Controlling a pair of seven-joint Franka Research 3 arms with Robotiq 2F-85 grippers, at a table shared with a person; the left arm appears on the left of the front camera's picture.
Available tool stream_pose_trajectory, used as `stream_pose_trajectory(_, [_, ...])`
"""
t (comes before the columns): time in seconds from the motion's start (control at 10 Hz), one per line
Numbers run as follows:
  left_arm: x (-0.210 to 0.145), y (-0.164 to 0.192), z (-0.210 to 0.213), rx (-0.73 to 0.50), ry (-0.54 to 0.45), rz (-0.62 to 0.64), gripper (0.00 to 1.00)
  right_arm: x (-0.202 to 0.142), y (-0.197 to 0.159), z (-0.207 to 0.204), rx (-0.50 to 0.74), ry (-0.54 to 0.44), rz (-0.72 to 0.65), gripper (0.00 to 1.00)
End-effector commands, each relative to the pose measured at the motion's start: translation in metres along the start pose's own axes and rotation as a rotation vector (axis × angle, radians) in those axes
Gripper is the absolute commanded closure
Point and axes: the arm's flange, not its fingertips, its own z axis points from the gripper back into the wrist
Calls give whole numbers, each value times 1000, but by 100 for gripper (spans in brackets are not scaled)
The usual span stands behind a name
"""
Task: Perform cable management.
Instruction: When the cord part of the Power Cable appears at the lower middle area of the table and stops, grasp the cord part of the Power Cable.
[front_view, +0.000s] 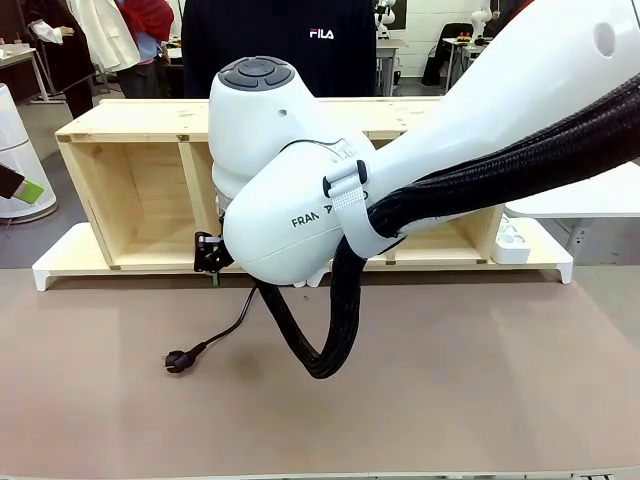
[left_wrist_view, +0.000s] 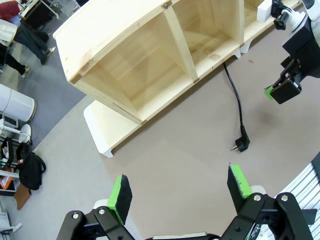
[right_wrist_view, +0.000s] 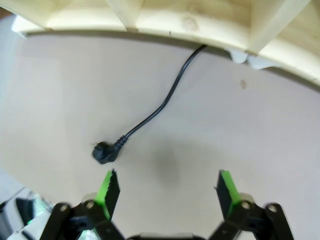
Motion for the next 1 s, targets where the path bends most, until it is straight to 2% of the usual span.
stream_pose_trajectory(0.0, [1, 0, 0, 0, -5, 9, 0, -2, 0, 4, 6, 1, -3, 0])
stream_pose_trajectory(0.8, [1, 0, 0, 0, -5, 9, 0, 0, 1, 2, 1, -4, 0, 0])
stream_pose_trajectory(0.9, [1, 0, 0, 0, -5, 9, 0, 10, 8, -10, 62, 42, -32, 0])
